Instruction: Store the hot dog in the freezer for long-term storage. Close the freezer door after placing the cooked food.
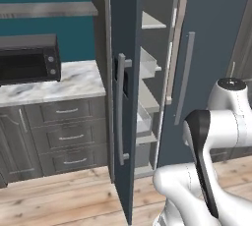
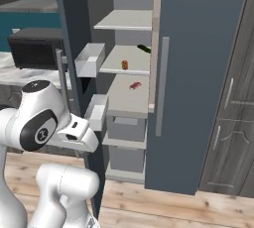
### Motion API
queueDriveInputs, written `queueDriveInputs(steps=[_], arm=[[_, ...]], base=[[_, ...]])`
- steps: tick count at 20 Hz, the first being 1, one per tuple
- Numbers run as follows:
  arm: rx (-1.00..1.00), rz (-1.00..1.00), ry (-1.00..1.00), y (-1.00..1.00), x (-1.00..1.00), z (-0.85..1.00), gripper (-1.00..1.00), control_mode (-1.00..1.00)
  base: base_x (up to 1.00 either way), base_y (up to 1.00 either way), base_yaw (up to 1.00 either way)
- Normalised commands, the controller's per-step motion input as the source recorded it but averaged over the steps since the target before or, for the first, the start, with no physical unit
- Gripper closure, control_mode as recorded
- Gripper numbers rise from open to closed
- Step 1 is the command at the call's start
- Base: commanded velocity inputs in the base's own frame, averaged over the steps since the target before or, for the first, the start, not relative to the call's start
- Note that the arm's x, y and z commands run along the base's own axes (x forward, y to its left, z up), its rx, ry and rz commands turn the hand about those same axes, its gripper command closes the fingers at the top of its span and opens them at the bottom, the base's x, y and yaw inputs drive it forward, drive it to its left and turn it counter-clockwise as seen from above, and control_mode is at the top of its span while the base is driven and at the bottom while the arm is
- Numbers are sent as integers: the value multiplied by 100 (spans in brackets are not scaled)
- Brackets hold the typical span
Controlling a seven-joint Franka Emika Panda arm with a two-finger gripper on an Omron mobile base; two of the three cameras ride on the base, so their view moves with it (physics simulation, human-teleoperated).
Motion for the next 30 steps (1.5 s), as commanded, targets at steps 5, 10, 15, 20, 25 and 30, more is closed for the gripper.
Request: queueDriveInputs(steps=[5,10,15,20,25,30], arm=[[0,0,0,0,0,0,-100,100],[0,0,0,0,0,0,-100,100],[0,0,0,0,0,0,-100,100],[0,0,0,0,0,0,-100,100],[0,0,0,0,0,0,-100,100],[0,0,0,7,6,0,-100,-100]], base=[[12,3,0],[14,5,0],[27,2,0],[34,3,0],[19,4,0],[3,4,0]])
